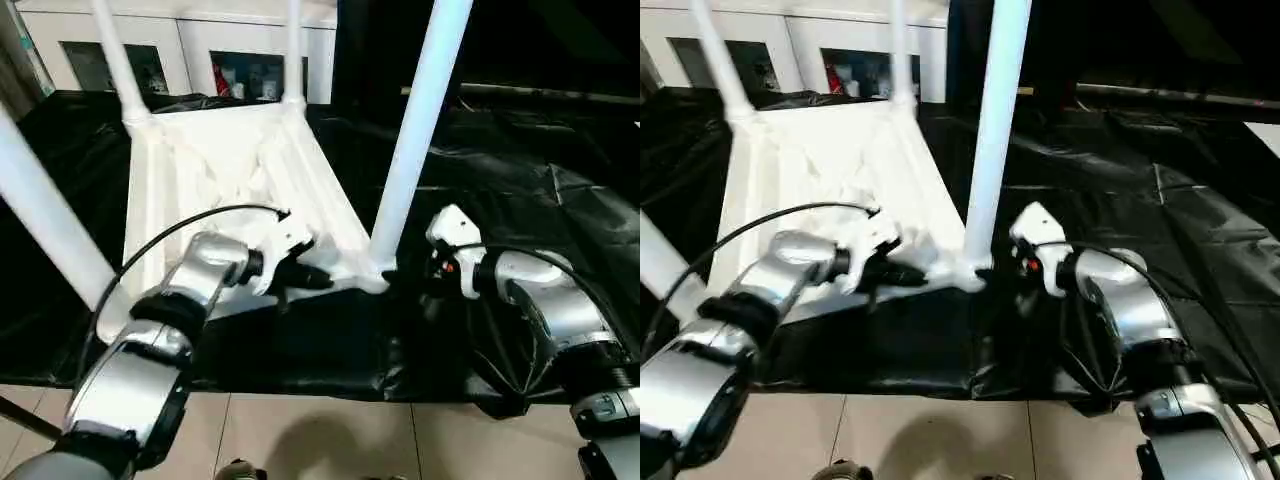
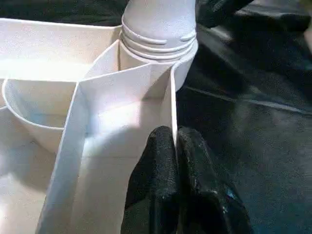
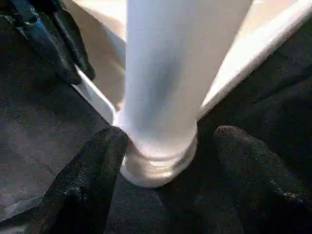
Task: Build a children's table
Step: Rotate leg to tighten
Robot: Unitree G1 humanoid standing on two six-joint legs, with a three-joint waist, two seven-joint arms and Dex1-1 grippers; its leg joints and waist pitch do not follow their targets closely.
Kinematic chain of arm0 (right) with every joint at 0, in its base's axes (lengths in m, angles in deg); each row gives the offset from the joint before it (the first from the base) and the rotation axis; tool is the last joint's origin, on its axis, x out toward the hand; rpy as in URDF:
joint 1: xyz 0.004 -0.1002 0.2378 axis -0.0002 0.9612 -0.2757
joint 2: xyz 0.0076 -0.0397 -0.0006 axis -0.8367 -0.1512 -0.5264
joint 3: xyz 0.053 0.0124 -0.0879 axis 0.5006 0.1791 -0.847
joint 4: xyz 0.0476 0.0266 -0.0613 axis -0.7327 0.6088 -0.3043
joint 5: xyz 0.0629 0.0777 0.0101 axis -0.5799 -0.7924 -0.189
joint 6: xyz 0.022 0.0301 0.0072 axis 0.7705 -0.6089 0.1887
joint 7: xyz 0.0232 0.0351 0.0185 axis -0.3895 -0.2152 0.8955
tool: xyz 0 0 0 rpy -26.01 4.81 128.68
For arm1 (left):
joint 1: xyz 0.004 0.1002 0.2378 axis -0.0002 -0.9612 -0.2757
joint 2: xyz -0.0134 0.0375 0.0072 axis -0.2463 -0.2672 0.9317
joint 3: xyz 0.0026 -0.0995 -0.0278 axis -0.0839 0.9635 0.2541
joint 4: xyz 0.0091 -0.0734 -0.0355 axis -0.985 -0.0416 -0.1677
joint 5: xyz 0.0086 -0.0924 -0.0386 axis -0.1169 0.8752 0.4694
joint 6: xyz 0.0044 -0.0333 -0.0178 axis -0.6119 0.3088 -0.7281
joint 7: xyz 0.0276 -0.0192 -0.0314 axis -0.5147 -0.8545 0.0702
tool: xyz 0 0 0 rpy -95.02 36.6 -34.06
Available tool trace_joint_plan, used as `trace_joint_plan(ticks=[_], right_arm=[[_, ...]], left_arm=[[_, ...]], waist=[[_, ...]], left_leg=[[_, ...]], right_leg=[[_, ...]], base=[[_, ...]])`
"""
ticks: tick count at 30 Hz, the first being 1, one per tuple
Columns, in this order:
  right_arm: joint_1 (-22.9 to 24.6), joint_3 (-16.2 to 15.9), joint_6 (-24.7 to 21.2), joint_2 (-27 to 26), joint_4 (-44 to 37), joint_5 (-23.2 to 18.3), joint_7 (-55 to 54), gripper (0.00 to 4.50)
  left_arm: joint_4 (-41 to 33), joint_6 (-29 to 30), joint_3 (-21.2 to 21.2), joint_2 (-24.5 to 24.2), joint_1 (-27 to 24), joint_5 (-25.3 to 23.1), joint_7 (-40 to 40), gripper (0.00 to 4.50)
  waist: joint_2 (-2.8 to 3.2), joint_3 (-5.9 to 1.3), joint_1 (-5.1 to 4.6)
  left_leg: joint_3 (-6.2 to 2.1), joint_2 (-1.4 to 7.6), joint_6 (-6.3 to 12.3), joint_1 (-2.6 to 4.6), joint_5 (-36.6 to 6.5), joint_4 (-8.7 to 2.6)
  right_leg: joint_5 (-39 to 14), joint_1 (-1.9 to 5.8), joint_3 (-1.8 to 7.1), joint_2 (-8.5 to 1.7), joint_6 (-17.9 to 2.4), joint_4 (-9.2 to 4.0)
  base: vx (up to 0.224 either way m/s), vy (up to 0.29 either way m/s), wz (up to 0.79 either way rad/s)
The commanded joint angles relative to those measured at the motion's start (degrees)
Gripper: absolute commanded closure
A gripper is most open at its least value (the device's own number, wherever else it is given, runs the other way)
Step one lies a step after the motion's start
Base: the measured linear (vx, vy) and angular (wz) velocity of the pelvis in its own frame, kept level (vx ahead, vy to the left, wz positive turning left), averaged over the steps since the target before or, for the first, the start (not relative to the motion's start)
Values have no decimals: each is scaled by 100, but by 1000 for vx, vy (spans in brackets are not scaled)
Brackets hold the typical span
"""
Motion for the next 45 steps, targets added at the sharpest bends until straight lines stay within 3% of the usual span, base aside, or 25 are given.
trace_joint_plan(ticks=[1,9,15,23,24,31,39,43,44,45], right_arm=[[37,-102,16,-27,-79,5,64,129],[-38,-149,147,-225,191,49,-19,129],[-63,-25,-7,-377,280,-116,-26,65],[-32,-40,64,-375,320,-99,-15,65],[-23,-7,-1,-393,314,-162,14,89],[-17,61,-42,-443,329,-263,82,141],[43,71,-95,-461,287,-313,104,175],[23,205,-6,-628,566,-204,-549,177],[-45,439,107,-858,928,-133,-1382,177],[-45,439,107,-858,928,-133,-1382,178]], left_arm=[[-418,-19,-106,155,9,247,465,450],[-523,-7,-119,199,-47,266,573,450],[-623,25,-108,214,-91,244,542,450],[-618,16,-110,199,-91,234,521,450],[-652,36,-113,188,-109,239,524,450],[-714,88,-123,168,-156,247,554,450],[-773,123,-126,147,-207,255,562,450],[-700,166,-109,194,-211,157,196,450],[-479,221,-11,333,-144,71,-435,450],[-479,221,-11,333,-144,71,-435,450]], waist=[[-47,-418,-25],[-42,-431,-18],[-47,-428,-6],[-37,-430,-7],[-43,-428,-7],[-40,-430,-7],[-37,-429,-5],[-36,-421,-41],[-42,-426,-50],[-39,-420,-81]], left_leg=[[-63,160,181,164,-1671,-396],[-68,161,156,163,-1574,-396],[-65,162,182,149,-1538,-395],[-65,161,177,152,-1501,-394],[-63,158,181,153,-1508,-393],[-65,163,179,150,-1490,-393],[-65,162,182,151,-1476,-393],[-71,155,131,144,-1547,-403],[-77,149,105,145,-1568,-402],[-74,149,70,147,-1617,-404]], right_leg=[[-1575,272,189,-270,-1322,-384],[-1561,262,190,-269,-1293,-376],[-1515,272,187,-272,-1302,-367],[-1480,270,190,-268,-1279,-362],[-1479,269,189,-266,-1283,-364],[-1487,271,190,-272,-1295,-358],[-1501,270,188,-270,-1282,-359],[-1609,256,191,-277,-1260,-372],[-1663,259,188,-284,-1244,-377],[-1719,236,195,-287,-1243,-380]], base=[[0,0,0],[0,0,0],[0,0,0],[0,0,0],[0,0,0],[0,0,0],[0,0,0],[0,0,0],[0,0,0],[0,0,0]])
